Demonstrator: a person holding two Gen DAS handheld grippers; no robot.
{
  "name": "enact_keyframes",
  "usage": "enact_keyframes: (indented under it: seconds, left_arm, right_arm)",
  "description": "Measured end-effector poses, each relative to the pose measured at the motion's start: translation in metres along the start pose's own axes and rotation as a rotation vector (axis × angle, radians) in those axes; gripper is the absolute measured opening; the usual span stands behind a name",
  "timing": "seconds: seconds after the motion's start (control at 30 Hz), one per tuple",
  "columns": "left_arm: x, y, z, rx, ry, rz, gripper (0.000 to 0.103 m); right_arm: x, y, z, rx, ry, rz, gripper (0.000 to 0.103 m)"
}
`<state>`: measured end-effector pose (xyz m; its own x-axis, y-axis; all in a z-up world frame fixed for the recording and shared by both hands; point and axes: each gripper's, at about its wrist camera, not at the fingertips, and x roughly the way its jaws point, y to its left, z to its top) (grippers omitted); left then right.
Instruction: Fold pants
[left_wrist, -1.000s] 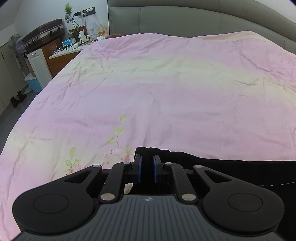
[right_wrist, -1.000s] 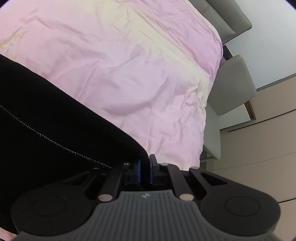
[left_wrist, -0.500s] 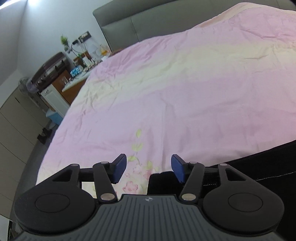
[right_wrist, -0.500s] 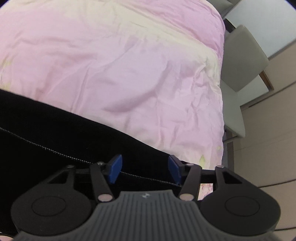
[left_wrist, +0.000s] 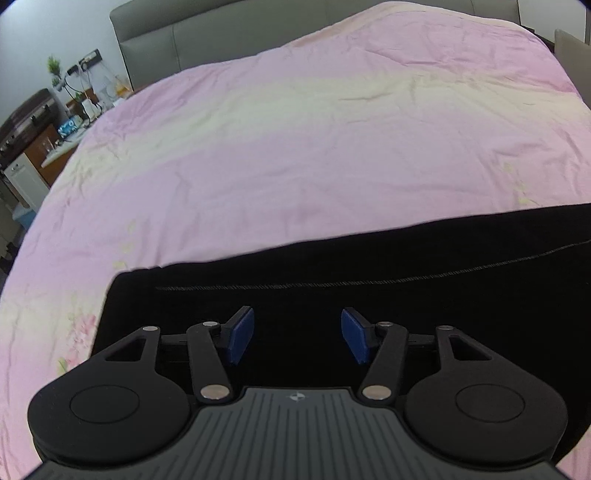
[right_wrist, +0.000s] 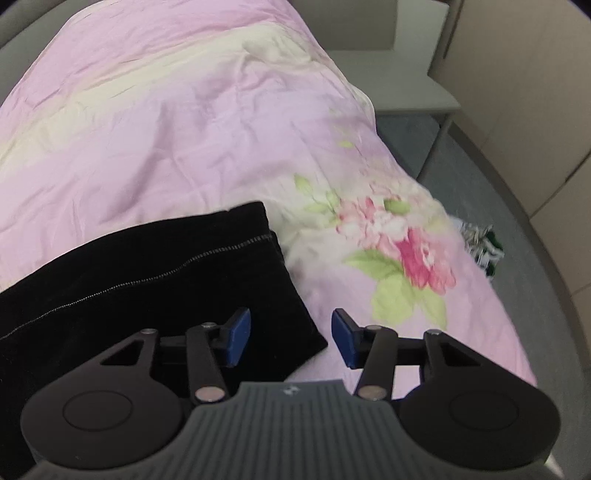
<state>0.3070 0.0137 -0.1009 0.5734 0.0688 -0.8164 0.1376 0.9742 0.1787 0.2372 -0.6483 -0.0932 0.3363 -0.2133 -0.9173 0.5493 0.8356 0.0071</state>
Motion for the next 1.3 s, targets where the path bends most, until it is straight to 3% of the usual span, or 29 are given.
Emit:
enact_keyframes:
  seconds: [0.17, 0.23, 0.3, 0.37, 0.5, 0.63, 0.7, 0.77, 0.8, 0.93, 1.03, 1.17, 1.3]
  left_arm:
    - [-0.002, -0.016, -0.027, -0.052, 0.029, -0.017, 0.064]
    - [-0.006, -0.015, -0.035, -0.091, 0.039, -0.036, 0.064]
    - [-0.015, -0.019, -0.044, -0.121, 0.042, -0.05, 0.063]
    - [-0.024, -0.019, -0.05, -0.114, 0.031, -0.045, 0.063]
    - [-0.04, -0.02, -0.061, -0.105, 0.016, -0.037, 0.063]
    - [-0.059, -0.016, -0.074, -0.123, 0.011, -0.061, 0.063]
    - [-0.073, -0.013, -0.081, -0.126, -0.007, -0.074, 0.063]
    - [-0.085, -0.013, -0.089, -0.114, -0.014, -0.097, 0.063]
    - [-0.089, -0.015, -0.093, -0.103, -0.009, -0.11, 0.063]
    - [-0.102, -0.037, -0.115, -0.009, 0.024, -0.168, 0.063]
    - [-0.103, -0.063, -0.135, 0.089, 0.034, -0.193, 0.063]
    - [-0.084, -0.101, -0.16, 0.192, 0.056, -0.155, 0.063]
    - [-0.048, -0.128, -0.169, 0.204, 0.095, -0.076, 0.062]
  right_arm:
    - [0.021, -0.024, -0.026, 0.183, 0.02, 0.157, 0.031]
    - [0.029, -0.03, -0.026, 0.25, -0.001, 0.183, 0.031]
    - [0.032, -0.036, -0.026, 0.318, -0.007, 0.193, 0.017]
    - [0.022, -0.032, -0.026, 0.293, -0.033, 0.192, 0.01]
    - [0.014, -0.025, -0.032, 0.17, -0.033, 0.122, 0.008]
    - [0.04, -0.038, -0.04, 0.231, -0.026, 0.157, 0.01]
    - [0.039, -0.037, -0.042, 0.225, -0.032, 0.155, 0.015]
    - [0.03, -0.034, -0.043, 0.217, -0.049, 0.132, 0.03]
    - [0.023, -0.032, -0.045, 0.211, -0.065, 0.124, 0.032]
    - [-0.011, 0.001, -0.068, 0.094, -0.094, 0.181, 0.032]
    - [-0.025, 0.04, -0.097, 0.006, -0.054, 0.279, 0.032]
    - [-0.028, 0.091, -0.135, -0.046, 0.023, 0.396, 0.032]
    - [-0.026, 0.128, -0.16, -0.112, 0.063, 0.418, 0.032]
